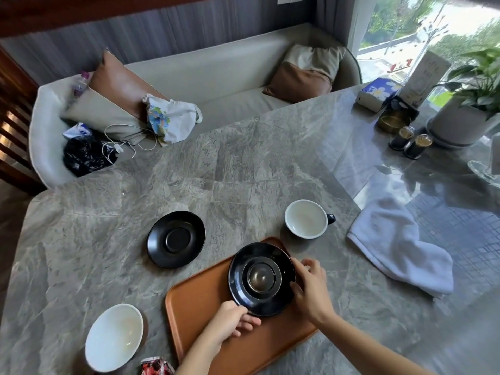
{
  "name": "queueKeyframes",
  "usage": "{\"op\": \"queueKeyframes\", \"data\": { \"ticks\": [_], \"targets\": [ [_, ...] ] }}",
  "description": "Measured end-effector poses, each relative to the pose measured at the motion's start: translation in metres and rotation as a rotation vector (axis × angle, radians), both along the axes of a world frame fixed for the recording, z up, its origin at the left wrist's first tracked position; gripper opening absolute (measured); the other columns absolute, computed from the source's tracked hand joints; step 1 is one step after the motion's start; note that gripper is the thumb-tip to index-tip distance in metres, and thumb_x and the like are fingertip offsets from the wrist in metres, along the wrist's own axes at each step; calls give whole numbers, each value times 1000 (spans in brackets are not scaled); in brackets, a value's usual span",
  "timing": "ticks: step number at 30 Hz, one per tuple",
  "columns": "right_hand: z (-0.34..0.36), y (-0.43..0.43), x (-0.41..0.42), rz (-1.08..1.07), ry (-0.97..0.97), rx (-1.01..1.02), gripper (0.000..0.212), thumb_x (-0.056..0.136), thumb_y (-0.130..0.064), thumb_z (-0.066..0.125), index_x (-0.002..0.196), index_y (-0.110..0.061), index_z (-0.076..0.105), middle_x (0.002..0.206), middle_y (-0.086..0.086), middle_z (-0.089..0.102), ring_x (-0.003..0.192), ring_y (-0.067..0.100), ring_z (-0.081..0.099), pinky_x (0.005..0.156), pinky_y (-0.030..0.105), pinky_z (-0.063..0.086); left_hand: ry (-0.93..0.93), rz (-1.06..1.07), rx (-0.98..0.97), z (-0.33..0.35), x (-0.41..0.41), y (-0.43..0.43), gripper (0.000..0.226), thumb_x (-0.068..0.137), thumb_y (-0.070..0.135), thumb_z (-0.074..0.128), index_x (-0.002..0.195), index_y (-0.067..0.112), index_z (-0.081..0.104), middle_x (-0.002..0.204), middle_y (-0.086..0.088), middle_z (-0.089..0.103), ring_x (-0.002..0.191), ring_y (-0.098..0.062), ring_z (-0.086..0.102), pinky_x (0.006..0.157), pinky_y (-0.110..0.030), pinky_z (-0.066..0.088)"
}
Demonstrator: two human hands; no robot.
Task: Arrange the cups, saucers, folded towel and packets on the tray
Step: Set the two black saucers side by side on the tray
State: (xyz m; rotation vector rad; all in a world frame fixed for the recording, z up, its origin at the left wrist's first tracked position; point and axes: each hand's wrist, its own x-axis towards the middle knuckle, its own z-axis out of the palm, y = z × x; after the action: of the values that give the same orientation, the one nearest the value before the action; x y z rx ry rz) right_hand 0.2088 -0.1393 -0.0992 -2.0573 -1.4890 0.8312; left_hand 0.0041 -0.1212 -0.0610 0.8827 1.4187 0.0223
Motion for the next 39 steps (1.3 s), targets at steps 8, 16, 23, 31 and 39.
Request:
{"op": "queueKeyframes", "data": {
  "ticks": [8, 16, 23, 31, 39],
  "targets": [
    [-5, -3, 1, 35, -7, -1, 61, 87, -13, 58, 140, -32, 37, 125, 0, 40, 112, 18, 34, 94, 27, 35, 19, -37, 97, -1, -8, -5, 19, 96, 19, 41, 105, 5, 50, 93, -6, 72, 62, -9, 62, 47, -14, 34],
    [-9, 7, 5, -66, 73, -53, 34, 92, -18, 55, 126, -20, 51, 110, 1, 48, 106, 21, 43, 86, 28, 32, 58, 49, 161, -3, 2, -4, 17, 94, 23, 49, 89, 7, 50, 82, -9, 69, 50, -10, 61, 42, -15, 34],
    [-8, 12, 8, -106, 123, -69, 17, 93, -15, 54, 109, -15, 59, 98, 1, 50, 99, 21, 47, 80, 29, 33, 109, 139, 173, -9, 7, -2, 28, 91, 29, 54, 79, 3, 53, 67, -10, 68, 45, -17, 60, 34, -11, 32],
    [-5, 14, 9, -124, 145, -80, 11, 93, -15, 54, 102, -13, 59, 94, 5, 52, 95, 21, 48, 78, 31, 35, 170, 104, 252, -14, 11, 2, 20, 88, 28, 57, 82, 9, 54, 69, -2, 70, 51, -14, 61, 40, -17, 34],
    [-5, 17, 14, -129, 182, -82, 20, 89, -14, 60, 109, -16, 63, 94, 6, 56, 85, 18, 54, 75, 27, 37, 160, 193, 352, -17, 15, 3, 23, 93, 20, 48, 74, 8, 52, 71, 0, 70, 55, -14, 60, 53, -23, 41]
  ]
}}
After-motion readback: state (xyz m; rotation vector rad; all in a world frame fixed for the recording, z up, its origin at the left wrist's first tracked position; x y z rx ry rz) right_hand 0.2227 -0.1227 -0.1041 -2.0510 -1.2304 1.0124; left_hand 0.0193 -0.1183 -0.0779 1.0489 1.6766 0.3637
